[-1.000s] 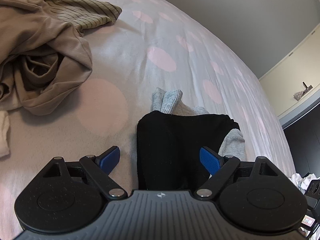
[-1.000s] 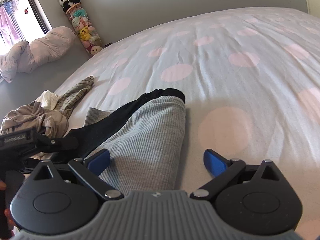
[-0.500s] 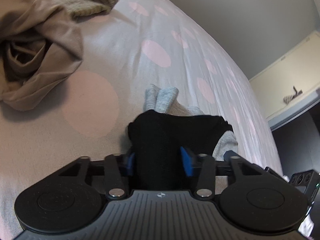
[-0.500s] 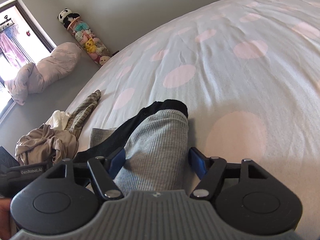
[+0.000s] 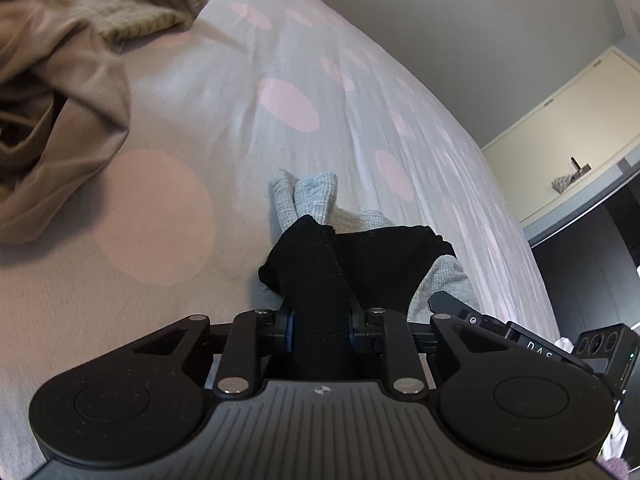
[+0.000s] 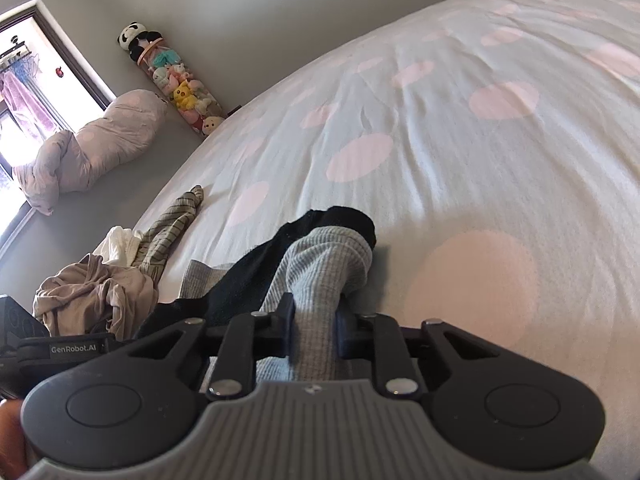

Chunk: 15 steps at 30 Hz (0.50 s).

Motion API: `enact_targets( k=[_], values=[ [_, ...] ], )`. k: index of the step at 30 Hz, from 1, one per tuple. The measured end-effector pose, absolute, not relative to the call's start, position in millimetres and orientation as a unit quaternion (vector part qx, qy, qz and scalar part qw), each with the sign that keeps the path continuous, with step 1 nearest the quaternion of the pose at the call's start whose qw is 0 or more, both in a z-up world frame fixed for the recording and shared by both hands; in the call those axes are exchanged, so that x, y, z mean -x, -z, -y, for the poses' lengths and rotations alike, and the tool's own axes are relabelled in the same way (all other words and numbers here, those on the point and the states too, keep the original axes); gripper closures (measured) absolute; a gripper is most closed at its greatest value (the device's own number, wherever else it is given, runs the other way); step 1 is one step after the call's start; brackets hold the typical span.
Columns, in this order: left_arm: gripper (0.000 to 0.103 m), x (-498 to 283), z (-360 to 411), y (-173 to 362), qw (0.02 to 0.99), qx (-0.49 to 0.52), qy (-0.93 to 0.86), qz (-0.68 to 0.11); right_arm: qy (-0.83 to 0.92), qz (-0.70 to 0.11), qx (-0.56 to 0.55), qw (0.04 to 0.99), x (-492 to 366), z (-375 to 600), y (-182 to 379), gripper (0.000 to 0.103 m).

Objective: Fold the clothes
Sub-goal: 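Lift the folded shirt with both grippers and carry it toward the clothes stack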

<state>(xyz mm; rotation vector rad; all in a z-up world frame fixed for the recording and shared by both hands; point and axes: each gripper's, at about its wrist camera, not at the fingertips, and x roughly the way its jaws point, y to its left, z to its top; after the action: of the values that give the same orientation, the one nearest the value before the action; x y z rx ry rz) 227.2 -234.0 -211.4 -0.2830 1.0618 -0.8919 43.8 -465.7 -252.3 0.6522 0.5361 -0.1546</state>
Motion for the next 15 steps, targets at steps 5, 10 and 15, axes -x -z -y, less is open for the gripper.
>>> enact_targets(
  k=[5,10,15],
  values=[
    [0.086,-219.9,231.1,199.0,0.772,0.121,0.418,-0.464,0.075,-0.238,-0.306,0.919,-35.0,459.6,239.6,0.085],
    [0.087,-196.2,233.3,170.1,0.795,0.089,0.44,-0.408,0.081,-0.208,-0.288,0.931,-14.4,447.2,214.4,0.086],
    [0.087,-165.1,226.8,134.8,0.813,0.072,0.459,-0.351,0.088,-0.176,-0.259,0.945,8.4,432.4,186.0,0.086]
  ],
)
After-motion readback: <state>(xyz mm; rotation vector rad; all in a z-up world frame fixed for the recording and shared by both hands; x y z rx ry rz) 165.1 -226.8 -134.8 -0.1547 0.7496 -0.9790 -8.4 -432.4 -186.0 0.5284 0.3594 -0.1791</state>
